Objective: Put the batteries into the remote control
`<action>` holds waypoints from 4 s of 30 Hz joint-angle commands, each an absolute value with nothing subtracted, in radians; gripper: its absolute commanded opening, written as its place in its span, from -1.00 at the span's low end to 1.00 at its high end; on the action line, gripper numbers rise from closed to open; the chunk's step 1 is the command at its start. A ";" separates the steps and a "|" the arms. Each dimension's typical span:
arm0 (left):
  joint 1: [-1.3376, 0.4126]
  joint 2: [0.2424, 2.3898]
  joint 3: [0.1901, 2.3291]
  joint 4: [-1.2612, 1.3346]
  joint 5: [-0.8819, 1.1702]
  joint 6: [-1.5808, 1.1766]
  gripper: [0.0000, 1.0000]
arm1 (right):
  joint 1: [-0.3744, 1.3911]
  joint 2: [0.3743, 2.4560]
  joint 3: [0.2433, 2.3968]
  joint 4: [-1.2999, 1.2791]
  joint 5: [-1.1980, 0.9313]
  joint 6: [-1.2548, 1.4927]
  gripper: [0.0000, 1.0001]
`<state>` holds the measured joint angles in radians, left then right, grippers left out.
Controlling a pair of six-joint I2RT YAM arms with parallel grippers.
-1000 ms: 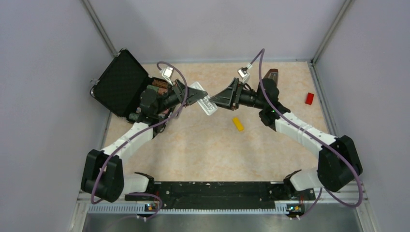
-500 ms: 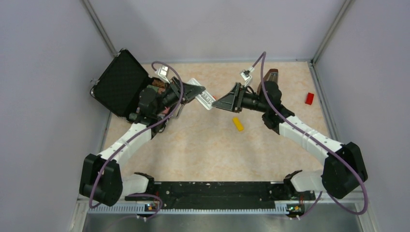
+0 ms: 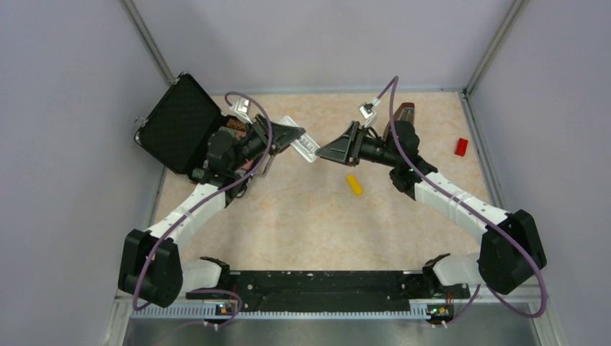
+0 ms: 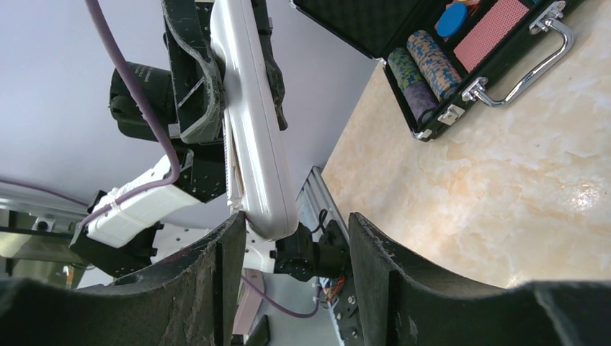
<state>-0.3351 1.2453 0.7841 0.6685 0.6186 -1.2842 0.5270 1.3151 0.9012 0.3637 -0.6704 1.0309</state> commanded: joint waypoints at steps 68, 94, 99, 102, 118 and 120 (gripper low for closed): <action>-0.417 1.195 0.838 0.713 0.854 -0.993 -1.00 | 0.599 1.512 0.995 0.212 -0.533 1.463 -0.84; -0.356 1.151 0.821 0.618 0.572 -1.087 -1.00 | 0.531 1.375 1.018 0.128 -0.799 0.958 -0.20; -0.351 1.134 0.809 0.613 0.553 -1.088 -1.00 | 0.516 1.325 1.005 0.119 -0.783 0.940 -0.05; -0.352 1.137 0.806 0.628 0.574 -1.097 -1.00 | 0.518 1.311 0.994 0.184 -0.804 0.958 0.33; -0.352 1.209 0.843 0.787 0.822 -1.204 -1.00 | 0.577 1.384 1.067 0.333 -0.800 0.973 0.64; -0.353 1.212 0.842 0.794 0.820 -1.215 -1.00 | 0.591 1.394 1.073 0.328 -0.799 0.967 0.61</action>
